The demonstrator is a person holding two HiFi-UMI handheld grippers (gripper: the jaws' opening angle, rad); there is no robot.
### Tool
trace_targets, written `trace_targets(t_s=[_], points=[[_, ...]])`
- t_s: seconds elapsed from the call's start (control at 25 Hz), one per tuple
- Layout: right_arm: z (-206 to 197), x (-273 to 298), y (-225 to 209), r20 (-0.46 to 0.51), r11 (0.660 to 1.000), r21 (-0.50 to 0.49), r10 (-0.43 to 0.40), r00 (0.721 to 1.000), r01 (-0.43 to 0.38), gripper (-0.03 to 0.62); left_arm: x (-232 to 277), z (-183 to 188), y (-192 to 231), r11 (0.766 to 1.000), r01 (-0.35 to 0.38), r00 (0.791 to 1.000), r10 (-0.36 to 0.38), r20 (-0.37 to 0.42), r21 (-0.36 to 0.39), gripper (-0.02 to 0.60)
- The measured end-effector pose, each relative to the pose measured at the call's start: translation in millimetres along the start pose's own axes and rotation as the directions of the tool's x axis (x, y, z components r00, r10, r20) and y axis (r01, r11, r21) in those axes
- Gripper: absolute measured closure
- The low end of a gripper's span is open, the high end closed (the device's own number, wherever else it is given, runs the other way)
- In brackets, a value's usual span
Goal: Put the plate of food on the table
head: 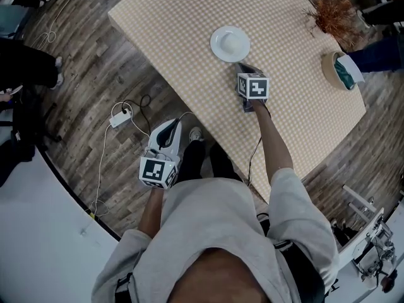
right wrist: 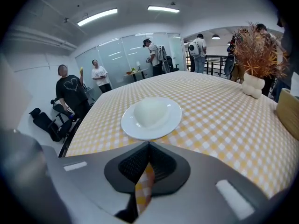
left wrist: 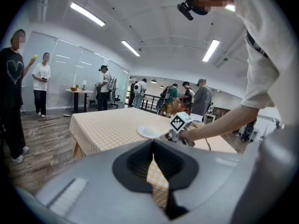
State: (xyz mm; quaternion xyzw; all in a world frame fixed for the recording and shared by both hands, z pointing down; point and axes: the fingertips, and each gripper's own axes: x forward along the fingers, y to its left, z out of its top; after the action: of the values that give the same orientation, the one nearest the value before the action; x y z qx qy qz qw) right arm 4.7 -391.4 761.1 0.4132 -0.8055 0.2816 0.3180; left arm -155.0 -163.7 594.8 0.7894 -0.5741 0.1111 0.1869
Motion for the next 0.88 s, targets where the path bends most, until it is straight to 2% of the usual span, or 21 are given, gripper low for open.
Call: trace_targets(t_s=[0.24,0.48,0.68,0.88], points=[[-10.0,-9.6,-1.6,-0.002,1.000,0.013,-0.003,1.000,0.003,0.594,-4.5,-0.3,-6.4,1.000,0.009,1.000,-0.009,0.004,0.008,0.574],[-16.6,-26.7,4.6,0.004,0.999,-0.045,-0.018,1.000,0.018,0.594,-10.0,2.4,-13.8,0.999,0.022,1.000,-0.023,0.016,0.024,0.574],[0.8,-64.3,23.8,0.105,0.994,-0.113,0.002,0.994,0.010,0.594,-14.4,15.7,-23.7,0.997,0.058,0.997,-0.061,0.045,0.057,0.574],[29.2,-119.4,45.2,0.256,0.985,-0.174,0.037,0.966,0.008,0.594,-11.4,36.0,-43.2,0.989,0.115,0.989,-0.123,0.080,0.096,0.574]])
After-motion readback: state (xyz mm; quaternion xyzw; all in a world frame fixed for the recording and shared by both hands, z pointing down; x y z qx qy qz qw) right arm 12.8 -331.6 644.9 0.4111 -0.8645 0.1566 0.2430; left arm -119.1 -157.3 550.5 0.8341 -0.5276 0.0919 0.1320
